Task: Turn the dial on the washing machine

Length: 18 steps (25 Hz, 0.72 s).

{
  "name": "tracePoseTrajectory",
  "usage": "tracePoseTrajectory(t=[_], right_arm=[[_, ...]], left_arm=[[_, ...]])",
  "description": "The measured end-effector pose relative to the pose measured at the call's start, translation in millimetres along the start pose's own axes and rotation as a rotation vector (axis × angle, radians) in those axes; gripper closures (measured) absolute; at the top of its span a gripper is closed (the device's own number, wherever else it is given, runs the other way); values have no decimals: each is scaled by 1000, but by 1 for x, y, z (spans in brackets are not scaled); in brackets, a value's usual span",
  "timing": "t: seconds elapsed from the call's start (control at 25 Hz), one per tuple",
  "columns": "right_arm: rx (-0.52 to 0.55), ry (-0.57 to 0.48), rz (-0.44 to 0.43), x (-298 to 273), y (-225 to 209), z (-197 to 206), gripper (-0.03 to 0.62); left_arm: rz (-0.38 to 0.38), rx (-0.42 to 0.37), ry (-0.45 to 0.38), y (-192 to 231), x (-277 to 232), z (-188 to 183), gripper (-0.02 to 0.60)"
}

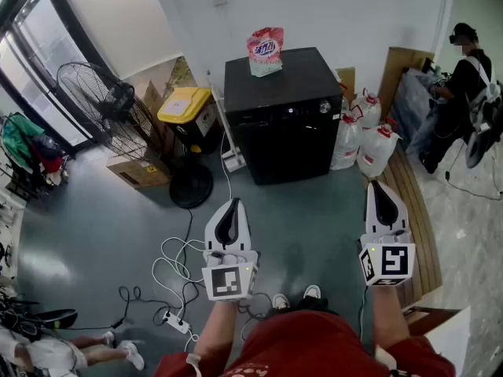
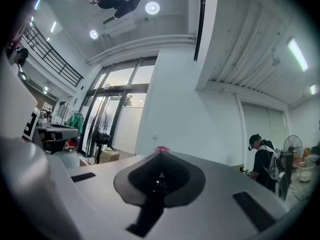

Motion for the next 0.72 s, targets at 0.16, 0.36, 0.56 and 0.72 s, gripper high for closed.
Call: tracePoseTrajectory(t=[0.16,0.36,0.56,0.72], right_arm=[[-1,-2,1,3,-8,4,585],[0,-4,3,5,-20,10,585],[-38,-4,3,1,-37,19,585],[-40,-8,-4,-1,-55,28,585]], left_arm=[[-4,-10,16,-8,0,6,572],[-1,4,10,-24,-7,6,572],[9,-6,29,-46,-19,8,572],[14,-3,21,-67,-27,8,572]])
Point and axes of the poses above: the fingertips, and each gripper's own axes: x backward along the fingers, y to its left, z out of its underside, the point moved 6 cm from there along x, backward along the fingers, and after that the axes turned 1 degree about -x, right-handed, at the moved point
